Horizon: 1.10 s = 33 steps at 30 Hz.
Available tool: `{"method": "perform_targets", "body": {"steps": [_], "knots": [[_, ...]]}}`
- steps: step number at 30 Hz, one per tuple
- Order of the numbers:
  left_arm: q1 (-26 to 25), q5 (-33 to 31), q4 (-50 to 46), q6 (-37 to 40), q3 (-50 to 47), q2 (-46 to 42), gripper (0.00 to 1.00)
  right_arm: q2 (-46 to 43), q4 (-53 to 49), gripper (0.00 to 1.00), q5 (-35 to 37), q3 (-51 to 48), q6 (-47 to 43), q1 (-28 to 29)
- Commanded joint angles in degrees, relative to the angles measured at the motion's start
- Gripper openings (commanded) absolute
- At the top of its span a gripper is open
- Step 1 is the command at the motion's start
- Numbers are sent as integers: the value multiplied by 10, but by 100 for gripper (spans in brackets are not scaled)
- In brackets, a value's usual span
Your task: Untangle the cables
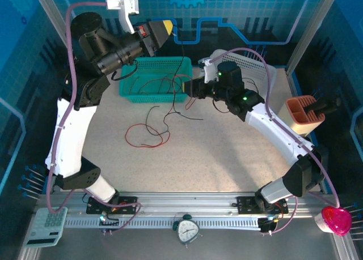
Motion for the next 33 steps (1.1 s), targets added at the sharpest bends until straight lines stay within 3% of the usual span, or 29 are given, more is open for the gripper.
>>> {"method": "perform_targets", "body": {"steps": [1,4,5,9,18,33], "knots": [[-5,4,21,-3,0,-22,0,2,15,26,-11,7,-1,-3],[-5,-5,22,6,-14,-28,0,-8,18,2,-4,-17,-2,-3],[-5,-8,22,10,-16,-29,0,-10,18,0,-1,-28,-2,-4],[-5,-28,19,29,-17,-37,0,-29,21,0,35,-94,9,-20],[-5,-83,43,64,-59,-85,0,-25,-3,0,61,-210,81,-112],[-4,-199,108,137,-183,-185,0,-31,-59,0,112,-213,79,-158]]}}
